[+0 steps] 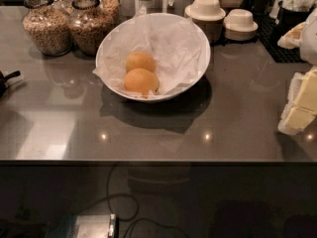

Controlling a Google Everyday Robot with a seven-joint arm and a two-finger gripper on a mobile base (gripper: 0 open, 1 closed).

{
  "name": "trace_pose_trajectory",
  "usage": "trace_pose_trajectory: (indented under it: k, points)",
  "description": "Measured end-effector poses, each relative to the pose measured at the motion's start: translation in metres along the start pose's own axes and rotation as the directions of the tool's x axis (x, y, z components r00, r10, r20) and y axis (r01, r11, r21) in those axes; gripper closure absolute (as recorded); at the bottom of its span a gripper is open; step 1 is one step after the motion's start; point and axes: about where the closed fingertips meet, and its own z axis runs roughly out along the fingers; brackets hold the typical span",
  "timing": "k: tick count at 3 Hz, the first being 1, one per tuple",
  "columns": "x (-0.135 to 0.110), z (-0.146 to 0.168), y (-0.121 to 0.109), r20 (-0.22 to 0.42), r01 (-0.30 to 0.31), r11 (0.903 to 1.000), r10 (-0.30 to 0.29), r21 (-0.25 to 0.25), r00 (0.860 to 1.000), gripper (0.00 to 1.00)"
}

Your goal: Pick orange from white bowl

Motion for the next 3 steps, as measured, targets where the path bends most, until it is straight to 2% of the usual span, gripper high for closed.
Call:
trace_pose_trajectory:
  k: [1, 2, 3]
  points:
    - [0.0, 0.0, 0.0, 0.0, 0.0, 1.0, 0.0, 0.0, 1.0, 0.0]
    - [-0.015, 0.007, -0.007, 0.105, 0.027, 0.9995, -0.025, -0.018, 0.994, 0.0]
    - [-0.06, 0.007, -0.024, 0.256, 0.124, 0.9923, -0.121, 0.005, 0.959, 0.0]
